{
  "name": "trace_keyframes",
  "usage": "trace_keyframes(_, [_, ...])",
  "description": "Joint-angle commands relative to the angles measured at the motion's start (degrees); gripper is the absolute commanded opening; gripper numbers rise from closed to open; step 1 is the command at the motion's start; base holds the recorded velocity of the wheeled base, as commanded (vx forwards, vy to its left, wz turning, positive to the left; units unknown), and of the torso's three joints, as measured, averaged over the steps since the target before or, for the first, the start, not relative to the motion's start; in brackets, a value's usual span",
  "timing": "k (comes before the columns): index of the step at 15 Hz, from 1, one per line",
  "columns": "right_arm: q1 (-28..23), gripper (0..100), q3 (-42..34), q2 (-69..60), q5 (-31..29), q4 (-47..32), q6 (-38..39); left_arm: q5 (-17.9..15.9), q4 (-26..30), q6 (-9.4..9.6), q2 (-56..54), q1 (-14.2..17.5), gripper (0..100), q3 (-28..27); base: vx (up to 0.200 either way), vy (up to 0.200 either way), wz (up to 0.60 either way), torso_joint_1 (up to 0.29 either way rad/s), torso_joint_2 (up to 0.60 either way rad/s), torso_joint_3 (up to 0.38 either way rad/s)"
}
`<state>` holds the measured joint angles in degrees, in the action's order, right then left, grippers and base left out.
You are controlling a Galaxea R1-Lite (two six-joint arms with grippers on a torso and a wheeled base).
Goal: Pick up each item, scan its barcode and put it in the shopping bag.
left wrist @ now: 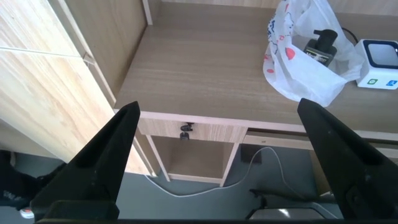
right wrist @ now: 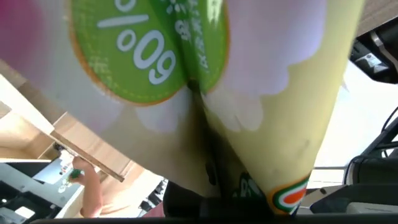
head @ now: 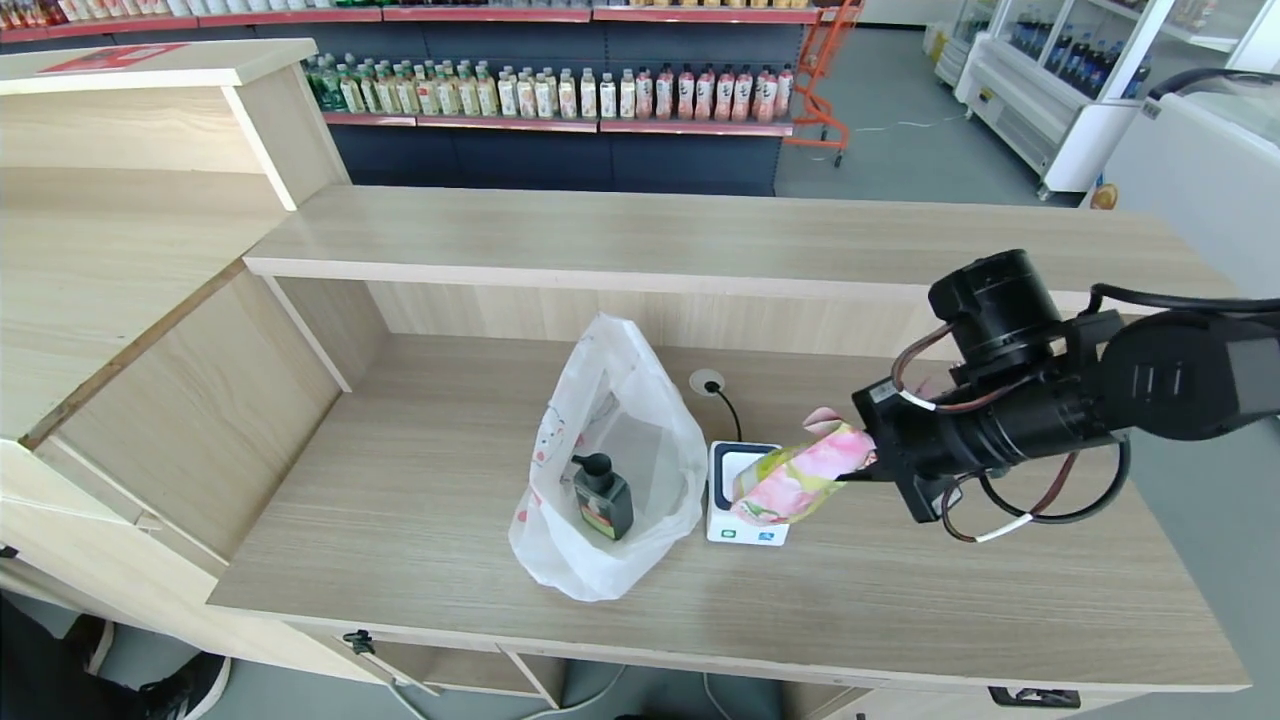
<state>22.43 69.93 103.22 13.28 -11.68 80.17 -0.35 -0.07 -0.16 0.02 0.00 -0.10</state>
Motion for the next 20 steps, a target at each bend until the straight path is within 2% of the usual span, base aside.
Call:
trace_keyframes(1, [0.86,0,2.32,6.29,-0.27,0.16,0.87,0.0,-0.01,-0.02,-0.02,0.0,100,0.01,0.0,0.0,0.0,0.0,0.0,0.0])
trace_keyframes(11, [3.32,0,9.62,13.68,-0.44,0.43,5.44,0.0,-0.01,-0.02,-0.02,0.0,100,0.01,0.0,0.0,0.0,0.0,0.0,0.0])
trace_keyframes(20, [3.23,0,12.16,14.64,-1.32,0.25,6.76,0.0,-0.01,-0.02,-0.02,0.0,100,0.01,0.0,0.0,0.0,0.0,0.0,0.0])
